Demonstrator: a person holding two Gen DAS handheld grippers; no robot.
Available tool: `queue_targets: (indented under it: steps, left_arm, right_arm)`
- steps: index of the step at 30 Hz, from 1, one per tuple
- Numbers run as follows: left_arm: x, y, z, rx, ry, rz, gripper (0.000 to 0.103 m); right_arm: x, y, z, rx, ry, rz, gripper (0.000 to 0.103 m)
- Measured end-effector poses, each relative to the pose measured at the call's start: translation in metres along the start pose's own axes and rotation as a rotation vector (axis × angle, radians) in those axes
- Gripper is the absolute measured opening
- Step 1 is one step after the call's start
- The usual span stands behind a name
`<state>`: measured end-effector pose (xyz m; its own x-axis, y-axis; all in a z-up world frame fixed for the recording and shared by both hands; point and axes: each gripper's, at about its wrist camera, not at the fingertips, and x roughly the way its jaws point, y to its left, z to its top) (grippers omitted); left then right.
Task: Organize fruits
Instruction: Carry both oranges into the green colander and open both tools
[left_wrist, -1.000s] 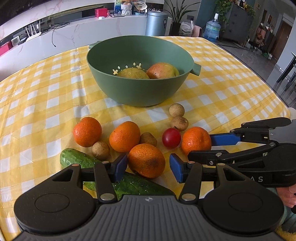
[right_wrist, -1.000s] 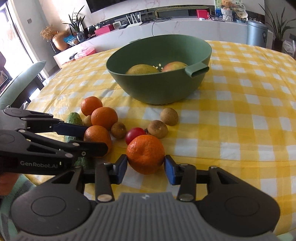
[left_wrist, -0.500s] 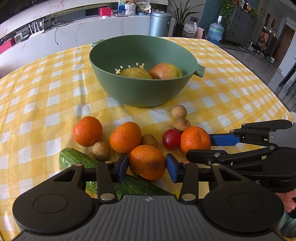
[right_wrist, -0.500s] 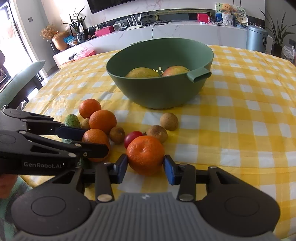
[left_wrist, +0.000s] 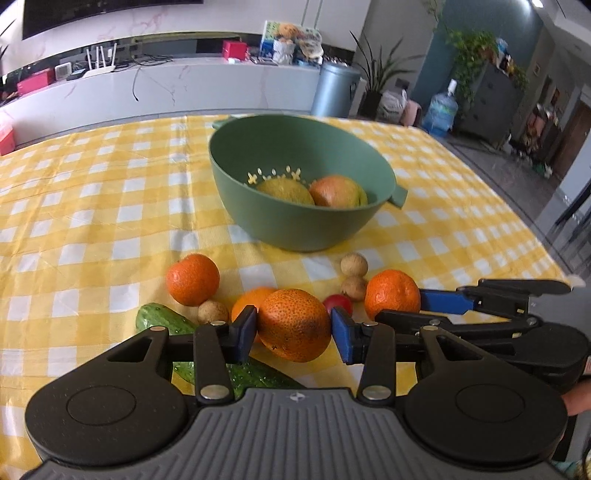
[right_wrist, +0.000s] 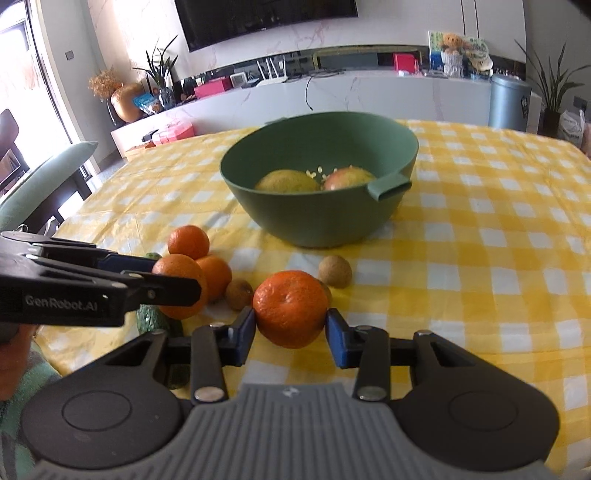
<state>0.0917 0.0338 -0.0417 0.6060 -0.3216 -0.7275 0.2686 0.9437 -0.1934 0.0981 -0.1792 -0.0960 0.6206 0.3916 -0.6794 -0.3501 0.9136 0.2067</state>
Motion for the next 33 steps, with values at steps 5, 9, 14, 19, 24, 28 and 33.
queue_targets:
  steps: [5, 9, 14, 19, 24, 28, 33]
  left_arm:
    - [-0.010, -0.002, 0.009, -0.014, -0.050, 0.003, 0.049]
    - [-0.015, -0.006, 0.019, -0.015, -0.077, 0.002, 0.049]
    - [-0.016, -0.013, 0.037, 0.001, -0.099, -0.019, 0.049]
    - [-0.013, -0.022, 0.061, 0.024, -0.132, -0.015, 0.049]
    - [-0.002, -0.027, 0.082, 0.032, -0.146, 0.010, 0.049]
    - [0.010, -0.028, 0.094, 0.027, -0.142, 0.019, 0.049]
    - [0.028, -0.027, 0.105, 0.046, -0.108, 0.037, 0.049]
  right_arm:
    - [-0.006, 0.002, 0.003, -0.018, -0.032, -0.010, 0.038]
    - [-0.012, 0.002, 0.010, -0.050, -0.066, -0.029, 0.038]
    - [-0.019, -0.002, 0.025, -0.060, -0.099, -0.032, 0.038]
    - [-0.024, -0.003, 0.045, -0.103, -0.132, -0.047, 0.038]
    - [-0.023, -0.009, 0.065, -0.148, -0.161, -0.075, 0.038]
    - [-0.014, -0.017, 0.083, -0.178, -0.158, -0.096, 0.038]
    - [0.006, -0.027, 0.099, -0.205, -0.117, -0.097, 0.038]
